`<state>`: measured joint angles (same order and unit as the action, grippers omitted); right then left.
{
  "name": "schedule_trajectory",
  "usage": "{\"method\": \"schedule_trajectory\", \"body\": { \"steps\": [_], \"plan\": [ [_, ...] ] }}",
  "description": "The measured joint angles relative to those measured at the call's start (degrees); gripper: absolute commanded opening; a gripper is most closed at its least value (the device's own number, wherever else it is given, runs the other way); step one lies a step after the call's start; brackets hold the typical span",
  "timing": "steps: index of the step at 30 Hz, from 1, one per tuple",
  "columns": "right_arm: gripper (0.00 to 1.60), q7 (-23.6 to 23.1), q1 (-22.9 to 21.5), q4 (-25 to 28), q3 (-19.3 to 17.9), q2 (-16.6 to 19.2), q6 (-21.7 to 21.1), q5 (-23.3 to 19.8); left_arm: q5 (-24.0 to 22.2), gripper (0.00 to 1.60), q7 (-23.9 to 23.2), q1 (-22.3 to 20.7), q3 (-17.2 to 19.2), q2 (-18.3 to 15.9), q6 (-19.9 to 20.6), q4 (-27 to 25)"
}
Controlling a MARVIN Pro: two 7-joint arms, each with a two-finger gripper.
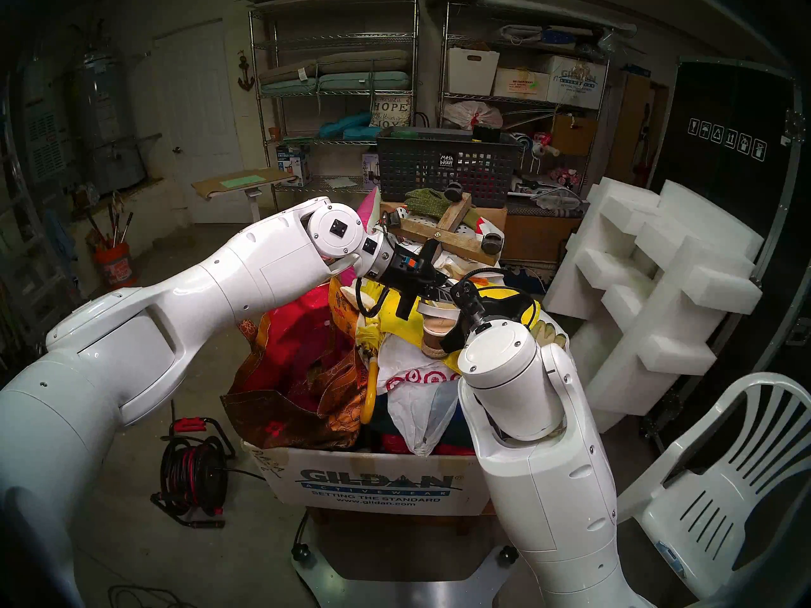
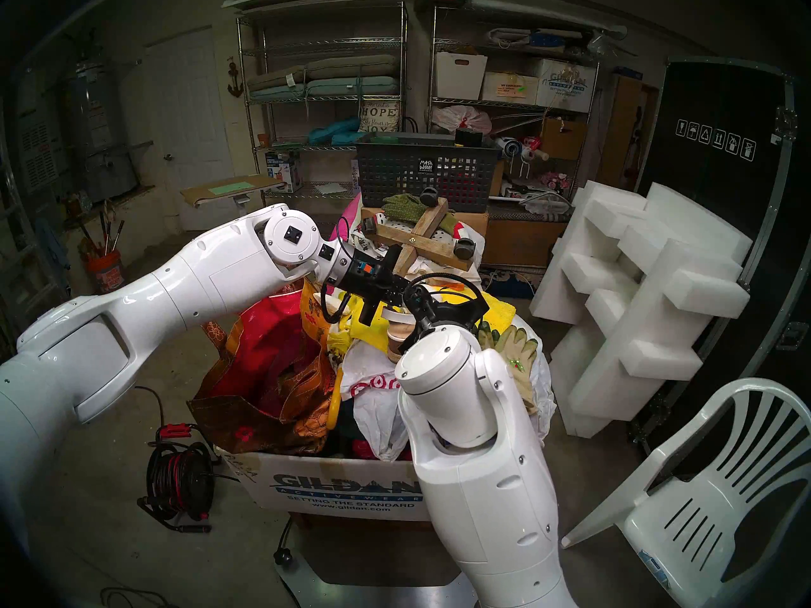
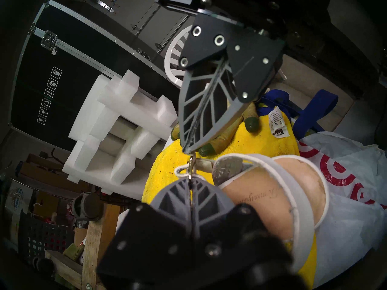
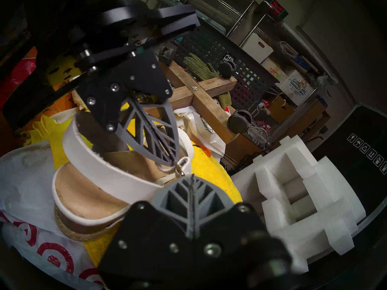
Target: Unbuckle a shoe
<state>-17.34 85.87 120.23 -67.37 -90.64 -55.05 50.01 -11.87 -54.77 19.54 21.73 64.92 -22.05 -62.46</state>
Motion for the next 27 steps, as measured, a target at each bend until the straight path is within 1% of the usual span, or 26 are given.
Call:
{"method": "schedule_trajectory", "body": {
  "steps": [7, 15, 27],
  "plan": [
    [0.0, 0.52, 0.18, 0.29, 1.15, 0.3, 0.0, -0.84, -1.1, 0.0, 0.03, 0.14, 0.32, -0.09, 1.71, -0.51],
    [0.0, 2.58, 0.4, 0.19, 2.37, 0.84, 0.0, -1.72, -3.88, 0.0, -1.93, 0.39, 1.01, 0.02, 3.53, -1.35],
    [0.0, 5.45, 0.54, -0.11, 2.92, 0.89, 0.02, -0.75, -5.22, 0.0, -3.11, 0.67, 1.58, -0.18, 5.32, -1.95]
  ]
}}
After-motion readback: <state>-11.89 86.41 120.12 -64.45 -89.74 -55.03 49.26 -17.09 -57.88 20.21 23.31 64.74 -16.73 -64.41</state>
